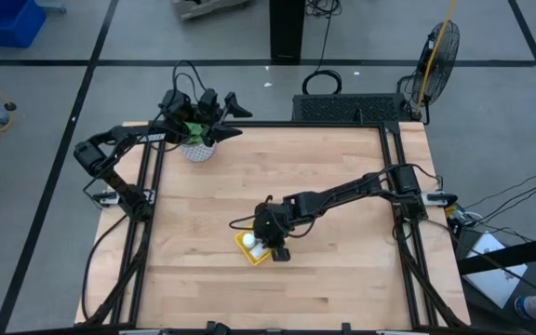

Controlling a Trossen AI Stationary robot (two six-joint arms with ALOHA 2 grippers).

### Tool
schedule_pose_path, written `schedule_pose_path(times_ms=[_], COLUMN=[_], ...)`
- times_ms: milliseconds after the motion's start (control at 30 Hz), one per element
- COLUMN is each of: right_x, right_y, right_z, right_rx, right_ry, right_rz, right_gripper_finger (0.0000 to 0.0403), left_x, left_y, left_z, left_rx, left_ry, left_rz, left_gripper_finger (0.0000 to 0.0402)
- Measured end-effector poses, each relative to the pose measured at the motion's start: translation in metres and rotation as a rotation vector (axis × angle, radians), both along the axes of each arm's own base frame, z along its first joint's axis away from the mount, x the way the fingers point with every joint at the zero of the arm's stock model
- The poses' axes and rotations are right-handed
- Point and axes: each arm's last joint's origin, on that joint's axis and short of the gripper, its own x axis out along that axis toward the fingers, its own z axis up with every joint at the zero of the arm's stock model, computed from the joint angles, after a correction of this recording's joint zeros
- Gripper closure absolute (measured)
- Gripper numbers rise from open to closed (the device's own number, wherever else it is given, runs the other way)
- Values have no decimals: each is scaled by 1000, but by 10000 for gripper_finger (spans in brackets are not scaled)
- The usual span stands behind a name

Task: Pick and place pill bottles into a basket
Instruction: Adjust the white medicine bottle in the yellow bin

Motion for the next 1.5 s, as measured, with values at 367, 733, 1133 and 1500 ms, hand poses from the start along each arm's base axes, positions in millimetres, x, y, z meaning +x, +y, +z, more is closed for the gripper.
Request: schedule_pose_path(times_ms=[367, 733, 1133, 1500], right_x=[0, 1, -14, -10], right_y=[0, 0, -2, 1], right_z=[0, 0, -23, -8], right_rx=[-22, -22, 2, 25], right_ry=[-2, -5, 50, -42], right_rz=[-39, -44, -104, -99], right_gripper_finger=[172, 138, 148, 165], left_x=[0, 0, 0, 0], left_y=[0, 0, 0, 0], left_z=[0, 0, 0, 0], left_rx=[0, 2, 3, -2], left_ry=[0, -1, -1, 1], left_rz=[0, 0, 1, 0], left_gripper_finger=[62, 62, 62, 62])
